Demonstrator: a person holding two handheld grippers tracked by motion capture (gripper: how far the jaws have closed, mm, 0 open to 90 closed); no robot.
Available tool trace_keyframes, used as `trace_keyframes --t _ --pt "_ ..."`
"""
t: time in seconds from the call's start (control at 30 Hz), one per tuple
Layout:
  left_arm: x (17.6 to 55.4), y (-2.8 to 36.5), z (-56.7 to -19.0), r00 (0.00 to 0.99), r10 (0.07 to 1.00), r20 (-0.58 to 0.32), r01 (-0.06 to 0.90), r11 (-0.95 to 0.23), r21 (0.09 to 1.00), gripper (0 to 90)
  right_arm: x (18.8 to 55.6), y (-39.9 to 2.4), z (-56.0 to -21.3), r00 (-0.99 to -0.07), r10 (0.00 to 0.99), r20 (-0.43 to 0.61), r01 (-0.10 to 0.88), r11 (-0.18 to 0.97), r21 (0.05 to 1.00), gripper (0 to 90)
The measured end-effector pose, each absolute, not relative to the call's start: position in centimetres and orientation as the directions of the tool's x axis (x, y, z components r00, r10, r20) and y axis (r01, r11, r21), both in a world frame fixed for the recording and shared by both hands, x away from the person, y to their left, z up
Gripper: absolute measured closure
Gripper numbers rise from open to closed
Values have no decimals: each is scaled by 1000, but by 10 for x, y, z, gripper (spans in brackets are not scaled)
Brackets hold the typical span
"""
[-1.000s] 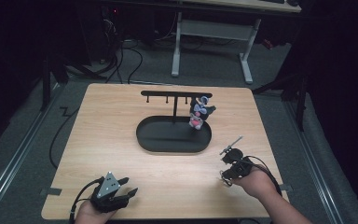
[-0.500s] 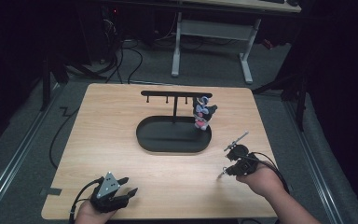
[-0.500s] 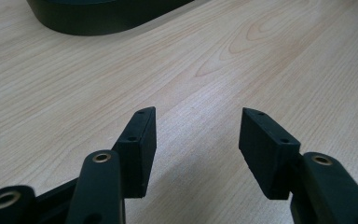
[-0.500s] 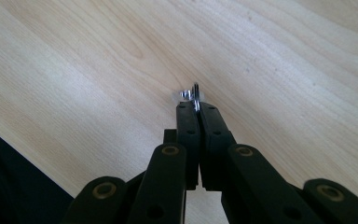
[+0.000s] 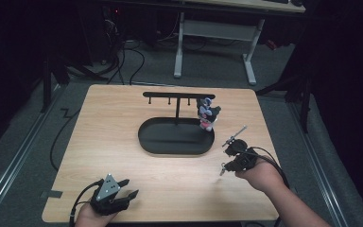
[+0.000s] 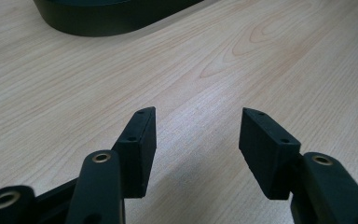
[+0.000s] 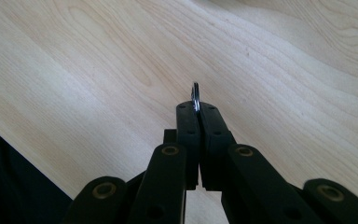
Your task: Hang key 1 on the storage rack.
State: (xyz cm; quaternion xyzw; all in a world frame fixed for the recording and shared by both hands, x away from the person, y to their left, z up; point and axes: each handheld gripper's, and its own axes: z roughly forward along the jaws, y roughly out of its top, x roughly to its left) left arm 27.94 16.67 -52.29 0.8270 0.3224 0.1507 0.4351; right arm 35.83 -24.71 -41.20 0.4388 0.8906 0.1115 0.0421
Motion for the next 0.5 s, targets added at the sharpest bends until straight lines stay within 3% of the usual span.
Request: trace_keyframes --t 0.5 --pt "279 171 -521 742 670 -38 404 -400 823 468 374 -233 -398 -628 778 27 760 605 238 888"
